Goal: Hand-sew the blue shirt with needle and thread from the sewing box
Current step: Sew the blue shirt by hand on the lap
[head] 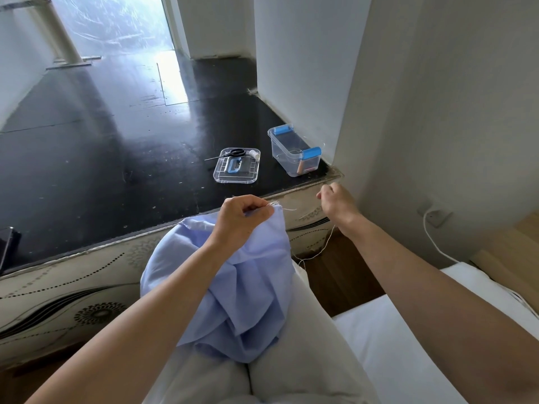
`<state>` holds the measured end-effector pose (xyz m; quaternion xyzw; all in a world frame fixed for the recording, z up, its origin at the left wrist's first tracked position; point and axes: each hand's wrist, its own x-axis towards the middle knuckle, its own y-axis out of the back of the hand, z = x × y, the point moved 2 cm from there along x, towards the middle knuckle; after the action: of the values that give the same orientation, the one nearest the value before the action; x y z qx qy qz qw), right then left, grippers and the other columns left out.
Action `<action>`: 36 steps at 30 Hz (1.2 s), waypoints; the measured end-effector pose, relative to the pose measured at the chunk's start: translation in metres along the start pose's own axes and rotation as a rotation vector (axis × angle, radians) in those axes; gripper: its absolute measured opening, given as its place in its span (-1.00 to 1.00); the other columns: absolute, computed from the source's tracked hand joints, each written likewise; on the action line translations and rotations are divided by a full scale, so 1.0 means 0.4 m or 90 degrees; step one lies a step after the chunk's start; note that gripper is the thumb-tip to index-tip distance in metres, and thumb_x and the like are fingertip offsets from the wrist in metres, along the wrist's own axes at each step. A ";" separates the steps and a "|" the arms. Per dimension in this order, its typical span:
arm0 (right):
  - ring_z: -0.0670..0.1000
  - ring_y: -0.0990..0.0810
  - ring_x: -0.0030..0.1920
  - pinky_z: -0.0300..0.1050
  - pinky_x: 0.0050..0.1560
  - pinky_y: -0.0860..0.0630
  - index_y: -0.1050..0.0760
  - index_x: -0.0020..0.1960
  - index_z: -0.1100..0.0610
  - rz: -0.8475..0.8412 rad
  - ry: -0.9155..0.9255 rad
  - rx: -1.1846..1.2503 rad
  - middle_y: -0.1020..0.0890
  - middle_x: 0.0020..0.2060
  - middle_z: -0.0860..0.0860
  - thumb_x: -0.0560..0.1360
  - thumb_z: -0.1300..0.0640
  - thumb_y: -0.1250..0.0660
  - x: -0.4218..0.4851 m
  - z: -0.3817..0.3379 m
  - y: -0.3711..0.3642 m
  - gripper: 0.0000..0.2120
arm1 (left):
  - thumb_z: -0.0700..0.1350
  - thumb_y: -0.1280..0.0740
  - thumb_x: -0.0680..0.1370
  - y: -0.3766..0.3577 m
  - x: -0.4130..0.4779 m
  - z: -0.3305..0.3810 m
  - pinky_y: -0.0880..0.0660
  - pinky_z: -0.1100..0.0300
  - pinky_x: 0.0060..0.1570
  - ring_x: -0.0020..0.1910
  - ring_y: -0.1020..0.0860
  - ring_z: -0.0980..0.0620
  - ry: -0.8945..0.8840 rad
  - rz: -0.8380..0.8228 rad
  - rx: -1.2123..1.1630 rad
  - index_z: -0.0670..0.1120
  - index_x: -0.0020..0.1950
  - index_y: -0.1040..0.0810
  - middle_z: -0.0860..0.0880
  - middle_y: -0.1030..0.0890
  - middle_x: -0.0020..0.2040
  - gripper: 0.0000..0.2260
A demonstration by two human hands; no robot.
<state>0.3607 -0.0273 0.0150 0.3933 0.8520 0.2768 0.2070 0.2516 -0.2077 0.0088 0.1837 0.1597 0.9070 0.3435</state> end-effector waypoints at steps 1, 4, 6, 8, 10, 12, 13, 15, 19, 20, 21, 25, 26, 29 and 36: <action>0.03 -0.48 -0.10 -0.04 -0.04 -0.47 -0.48 0.08 0.28 0.005 0.011 0.013 -0.52 -0.07 0.14 0.67 0.13 0.00 0.000 -0.001 0.002 -0.67 | -0.23 -0.45 0.49 -0.001 0.000 0.000 -0.45 0.47 -0.26 -0.32 -0.54 0.31 0.001 0.000 0.000 -0.14 -0.07 -0.68 0.06 -0.63 -0.25 -0.95; -0.06 -0.44 -0.22 -0.18 -0.19 -0.44 -0.53 0.04 0.20 -0.050 0.055 0.102 -0.47 -0.23 0.01 0.68 0.10 0.07 -0.008 -0.006 -0.012 -0.59 | -0.21 -0.45 0.50 -0.003 0.000 0.001 -0.46 0.47 -0.25 -0.31 -0.55 0.32 -0.001 -0.006 0.010 -0.14 -0.05 -0.68 0.08 -0.62 -0.24 -0.94; -0.11 -0.34 -0.34 -0.28 -0.31 -0.35 -0.59 0.04 0.20 -0.134 0.061 0.195 -0.37 -0.35 -0.02 0.68 0.07 0.10 -0.019 -0.010 -0.025 -0.51 | -0.22 -0.44 0.50 -0.005 -0.002 0.002 -0.47 0.46 -0.25 -0.30 -0.55 0.32 0.003 -0.011 0.010 -0.15 -0.05 -0.67 0.09 -0.61 -0.24 -0.94; -0.10 -0.31 -0.37 -0.27 -0.31 -0.35 -0.60 0.05 0.22 -0.196 0.094 0.227 -0.34 -0.38 0.01 0.68 0.11 0.08 -0.030 -0.012 -0.034 -0.53 | -0.23 -0.44 0.50 -0.005 -0.002 0.001 -0.47 0.46 -0.25 -0.31 -0.54 0.32 0.007 -0.013 0.007 -0.17 -0.05 -0.67 0.09 -0.61 -0.25 -0.94; -0.08 -0.31 -0.35 -0.25 -0.26 -0.37 -0.59 0.02 0.16 -0.229 0.141 0.227 -0.35 -0.37 0.02 0.68 0.15 0.03 -0.038 -0.013 -0.037 -0.60 | -0.24 -0.44 0.50 -0.004 -0.003 0.000 -0.47 0.46 -0.25 -0.32 -0.54 0.31 0.006 -0.016 0.004 -0.16 -0.06 -0.67 0.09 -0.61 -0.25 -0.95; -0.07 -0.35 -0.34 -0.26 -0.24 -0.40 -0.59 0.08 0.10 -0.245 0.193 0.214 -0.40 -0.35 0.06 0.68 0.16 -0.06 -0.042 -0.011 -0.039 -0.69 | -0.25 -0.45 0.49 -0.002 -0.005 -0.001 -0.46 0.45 -0.25 -0.33 -0.54 0.30 0.011 -0.016 -0.010 -0.14 -0.08 -0.66 0.08 -0.61 -0.26 -0.95; -0.08 -0.39 -0.34 -0.27 -0.24 -0.42 -0.59 0.13 0.10 -0.240 0.221 0.204 -0.45 -0.34 0.08 0.67 0.15 -0.12 -0.045 -0.009 -0.039 -0.74 | -0.26 -0.45 0.49 -0.001 -0.005 -0.003 -0.46 0.45 -0.25 -0.34 -0.54 0.29 0.014 -0.016 -0.017 -0.13 -0.09 -0.66 0.08 -0.62 -0.26 -0.95; -0.13 -0.50 -0.32 -0.34 -0.24 -0.47 -0.61 0.17 0.14 -0.210 0.271 0.202 -0.59 -0.27 0.05 0.62 0.15 -0.24 -0.047 -0.007 -0.039 -0.79 | -0.26 -0.45 0.48 -0.001 -0.006 -0.003 -0.46 0.44 -0.25 -0.34 -0.54 0.28 0.015 -0.015 -0.025 -0.12 -0.10 -0.65 0.08 -0.62 -0.26 -0.94; -0.09 -0.64 -0.29 -0.32 -0.23 -0.54 -0.63 0.12 0.23 -0.191 0.311 0.234 -0.70 -0.24 -0.01 0.52 0.19 -0.40 -0.050 -0.014 -0.028 -0.80 | -0.27 -0.45 0.48 -0.002 -0.008 0.000 -0.45 0.46 -0.24 -0.33 -0.55 0.30 0.006 -0.015 -0.025 -0.12 -0.09 -0.66 0.09 -0.62 -0.26 -0.93; -0.09 -0.63 -0.32 -0.33 -0.25 -0.53 -0.62 0.10 0.24 -0.192 0.318 0.226 -0.69 -0.28 -0.05 0.51 0.19 -0.40 -0.051 -0.015 -0.027 -0.81 | -0.26 -0.45 0.48 -0.002 -0.008 0.001 -0.45 0.46 -0.24 -0.33 -0.55 0.30 0.004 -0.015 -0.029 -0.11 -0.10 -0.66 0.09 -0.62 -0.26 -0.93; -0.10 -0.61 -0.35 -0.33 -0.28 -0.52 -0.61 0.08 0.24 -0.190 0.324 0.216 -0.67 -0.30 -0.07 0.52 0.19 -0.39 -0.049 -0.016 -0.027 -0.83 | -0.26 -0.45 0.48 -0.002 -0.008 0.002 -0.45 0.45 -0.24 -0.33 -0.54 0.30 0.002 -0.014 -0.034 -0.09 -0.11 -0.65 0.10 -0.62 -0.26 -0.93; -0.11 -0.53 -0.26 -0.32 -0.22 -0.50 -0.57 0.06 0.09 -0.177 0.330 0.137 -0.62 -0.20 -0.01 0.61 0.15 -0.26 -0.047 -0.016 -0.037 -0.88 | -0.23 -0.46 0.48 -0.002 -0.010 0.004 -0.45 0.45 -0.24 -0.32 -0.54 0.29 -0.017 -0.013 -0.026 -0.08 -0.10 -0.65 0.10 -0.61 -0.25 -0.93; -0.10 -0.51 -0.27 -0.31 -0.22 -0.49 -0.56 0.06 0.08 -0.177 0.327 0.118 -0.60 -0.21 -0.01 0.62 0.16 -0.24 -0.048 -0.016 -0.040 -0.88 | -0.23 -0.46 0.48 -0.001 -0.009 0.004 -0.45 0.45 -0.24 -0.32 -0.54 0.29 -0.022 -0.009 -0.026 -0.08 -0.10 -0.65 0.10 -0.62 -0.26 -0.94; -0.15 -0.47 -0.32 -0.41 -0.28 -0.43 -0.54 0.09 0.14 -0.168 0.347 0.057 -0.53 -0.27 -0.09 0.62 0.22 -0.21 -0.052 -0.020 -0.045 -0.86 | -0.23 -0.46 0.48 -0.001 -0.008 0.002 -0.47 0.44 -0.22 -0.31 -0.54 0.28 -0.031 -0.002 -0.021 -0.09 -0.10 -0.65 0.09 -0.62 -0.26 -0.94; -0.15 -0.48 -0.32 -0.35 -0.28 -0.46 -0.53 0.01 0.11 -0.185 0.379 0.065 -0.56 -0.28 0.00 0.60 0.13 -0.27 -0.054 -0.028 -0.047 -0.92 | -0.22 -0.46 0.48 0.001 -0.004 0.004 -0.47 0.45 -0.25 -0.31 -0.55 0.27 -0.030 0.002 -0.011 -0.09 -0.10 -0.66 0.08 -0.61 -0.27 -0.95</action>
<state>0.3572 -0.0579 0.0146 0.1796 0.9348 0.3044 -0.0336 0.2532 -0.2087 0.0098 0.2023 0.1436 0.9044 0.3472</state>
